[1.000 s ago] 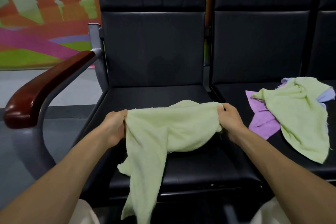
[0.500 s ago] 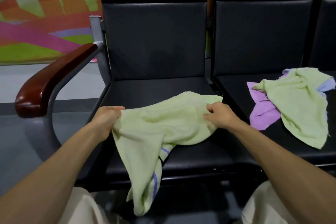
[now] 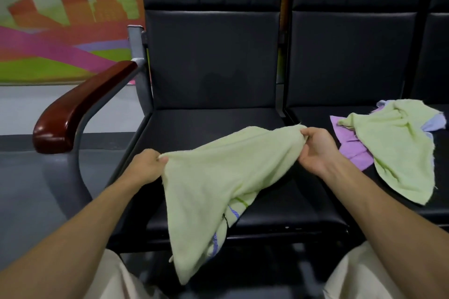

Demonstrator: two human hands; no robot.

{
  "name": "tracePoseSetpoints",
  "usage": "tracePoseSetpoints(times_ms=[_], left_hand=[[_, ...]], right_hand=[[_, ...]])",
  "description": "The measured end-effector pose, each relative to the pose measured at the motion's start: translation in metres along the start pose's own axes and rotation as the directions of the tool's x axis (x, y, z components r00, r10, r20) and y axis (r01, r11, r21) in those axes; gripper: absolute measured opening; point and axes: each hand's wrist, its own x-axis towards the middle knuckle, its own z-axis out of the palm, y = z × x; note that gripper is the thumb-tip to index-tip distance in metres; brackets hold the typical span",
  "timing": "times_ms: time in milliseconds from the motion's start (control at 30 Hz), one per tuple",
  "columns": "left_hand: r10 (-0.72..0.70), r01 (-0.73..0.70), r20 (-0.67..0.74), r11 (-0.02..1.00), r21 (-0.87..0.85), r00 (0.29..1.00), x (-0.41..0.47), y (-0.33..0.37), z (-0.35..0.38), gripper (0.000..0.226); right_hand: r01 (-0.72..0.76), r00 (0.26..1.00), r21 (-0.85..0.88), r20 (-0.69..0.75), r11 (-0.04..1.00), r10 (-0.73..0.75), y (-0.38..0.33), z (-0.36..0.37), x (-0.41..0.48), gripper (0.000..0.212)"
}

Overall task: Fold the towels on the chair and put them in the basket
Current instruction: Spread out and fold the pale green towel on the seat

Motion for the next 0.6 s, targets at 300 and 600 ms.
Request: tracePoseSetpoints(times_ms=[300, 600], left_hand=[[0.028, 0.089, 0.114, 0.455, -0.886, 0.993, -0.027, 0.033, -0.024, 0.02], [0.092, 0.156, 0.169, 0.127, -0.98, 0.981, -0.053, 0.068, -0.094, 0.03]], right_hand=[[-0.057, 0.998, -0.176, -0.02, 0.983, 0.054, 0.003, 0.0, -0.025, 0.039], [0.072, 0.996, -0.051, 0.063, 0.996, -0.069, -0.055, 0.056, -0.088, 0.028]])
